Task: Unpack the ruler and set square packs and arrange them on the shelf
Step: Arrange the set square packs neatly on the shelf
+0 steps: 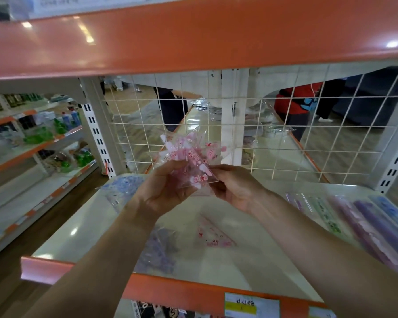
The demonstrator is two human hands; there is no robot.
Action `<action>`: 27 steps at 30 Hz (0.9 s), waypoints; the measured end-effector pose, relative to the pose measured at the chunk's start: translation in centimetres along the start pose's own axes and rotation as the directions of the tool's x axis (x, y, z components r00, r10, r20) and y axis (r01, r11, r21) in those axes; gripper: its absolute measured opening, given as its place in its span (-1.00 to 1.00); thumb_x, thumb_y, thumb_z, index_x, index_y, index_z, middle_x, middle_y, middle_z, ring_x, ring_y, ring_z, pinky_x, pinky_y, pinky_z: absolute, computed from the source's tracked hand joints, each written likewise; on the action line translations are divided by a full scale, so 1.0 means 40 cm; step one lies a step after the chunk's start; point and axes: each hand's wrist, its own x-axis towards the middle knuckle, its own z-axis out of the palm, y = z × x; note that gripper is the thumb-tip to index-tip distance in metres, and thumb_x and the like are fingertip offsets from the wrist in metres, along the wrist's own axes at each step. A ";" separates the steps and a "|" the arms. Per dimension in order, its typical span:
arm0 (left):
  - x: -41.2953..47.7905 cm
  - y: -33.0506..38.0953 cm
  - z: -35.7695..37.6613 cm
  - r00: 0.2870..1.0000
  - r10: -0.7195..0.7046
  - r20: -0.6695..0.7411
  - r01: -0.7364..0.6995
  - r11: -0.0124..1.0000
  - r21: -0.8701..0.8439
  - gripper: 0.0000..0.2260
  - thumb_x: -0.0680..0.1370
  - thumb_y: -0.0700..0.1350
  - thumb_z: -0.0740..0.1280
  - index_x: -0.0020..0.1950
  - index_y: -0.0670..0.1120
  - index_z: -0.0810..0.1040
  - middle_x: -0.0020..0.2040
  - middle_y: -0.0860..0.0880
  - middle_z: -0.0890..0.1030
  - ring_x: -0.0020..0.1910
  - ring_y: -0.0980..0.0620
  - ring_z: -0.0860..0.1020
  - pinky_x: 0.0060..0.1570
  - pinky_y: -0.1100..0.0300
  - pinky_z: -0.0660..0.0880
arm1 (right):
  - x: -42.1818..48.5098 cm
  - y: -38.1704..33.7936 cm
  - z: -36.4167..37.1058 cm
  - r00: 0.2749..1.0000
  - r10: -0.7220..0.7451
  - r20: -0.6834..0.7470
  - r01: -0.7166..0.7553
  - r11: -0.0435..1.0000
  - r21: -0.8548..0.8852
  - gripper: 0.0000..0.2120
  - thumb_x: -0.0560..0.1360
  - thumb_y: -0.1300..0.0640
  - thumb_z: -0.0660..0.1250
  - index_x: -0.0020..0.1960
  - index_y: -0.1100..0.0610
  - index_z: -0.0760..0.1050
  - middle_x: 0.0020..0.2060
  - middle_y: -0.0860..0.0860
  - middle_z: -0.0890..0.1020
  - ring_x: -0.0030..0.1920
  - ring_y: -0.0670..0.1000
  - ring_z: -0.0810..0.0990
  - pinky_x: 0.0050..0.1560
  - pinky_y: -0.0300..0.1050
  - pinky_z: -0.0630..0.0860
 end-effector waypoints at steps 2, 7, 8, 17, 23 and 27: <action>-0.008 0.012 -0.003 0.999 -0.010 -0.030 0.011 0.999 0.034 -0.93 0.45 -0.25 0.27 -0.14 -0.17 0.54 -0.28 -0.06 0.64 -0.34 0.02 0.65 -0.45 0.15 0.59 | -0.006 -0.011 -0.014 0.998 -0.050 0.036 0.055 0.986 -0.159 -0.85 0.44 0.25 0.43 0.01 0.20 0.59 -0.20 0.07 0.64 -0.27 -0.06 0.59 -0.34 -0.25 0.54; -0.010 0.048 -0.038 0.989 -0.045 -0.140 0.059 0.994 0.093 -0.88 0.53 -0.29 0.22 -0.03 -0.19 0.54 -0.22 -0.12 0.67 -0.31 -0.05 0.67 -0.41 0.09 0.61 | 0.001 -0.045 -0.085 0.854 -0.514 0.080 0.387 0.525 -0.758 -0.46 0.44 0.15 0.44 0.37 0.02 0.37 0.07 -0.07 0.53 0.00 -0.06 0.55 -0.10 -0.18 0.52; -0.009 0.052 -0.041 0.986 -0.057 -0.157 0.075 0.991 0.110 -0.87 0.55 -0.29 0.21 0.01 -0.20 0.54 -0.20 -0.14 0.67 -0.30 -0.06 0.67 -0.41 0.09 0.61 | 0.003 -0.048 -0.089 0.809 -0.559 0.181 0.419 0.334 -0.844 -0.49 0.45 0.11 0.43 0.36 0.00 0.39 0.08 -0.09 0.51 0.02 -0.07 0.52 -0.06 -0.15 0.48; -0.005 0.063 -0.038 0.965 -0.129 -0.227 0.172 0.969 0.179 -0.79 0.54 -0.30 0.24 0.15 -0.21 0.51 -0.03 -0.19 0.65 -0.22 -0.11 0.68 -0.38 0.04 0.61 | 0.043 -0.044 -0.048 0.750 -0.523 0.405 0.360 -0.190 -0.913 -0.65 0.46 -0.01 0.38 0.20 0.07 0.53 0.06 -0.04 0.58 0.12 0.02 0.48 0.01 -0.11 0.41; -0.012 0.084 -0.088 0.937 -0.044 -0.346 0.101 0.984 0.148 -0.81 0.56 -0.31 0.20 0.14 -0.21 0.49 -0.09 -0.20 0.65 -0.31 -0.10 0.67 -0.47 0.07 0.58 | 0.093 -0.032 -0.060 0.863 -0.444 0.241 0.242 -0.054 -0.969 -0.67 0.42 0.01 0.43 0.12 0.13 0.57 -0.01 0.01 0.57 0.01 0.04 0.50 -0.11 -0.14 0.34; -0.023 0.099 -0.142 0.945 -0.020 -0.325 0.040 0.998 0.057 -0.67 0.55 -0.34 0.13 0.29 -0.22 0.45 0.14 -0.23 0.62 0.01 -0.13 0.65 -0.17 -0.06 0.63 | 0.136 -0.008 -0.069 0.938 -0.335 0.090 0.119 0.066 -0.991 -0.69 0.41 0.04 0.45 0.09 0.16 0.56 -0.01 0.03 0.58 -0.03 0.04 0.52 -0.07 -0.13 0.42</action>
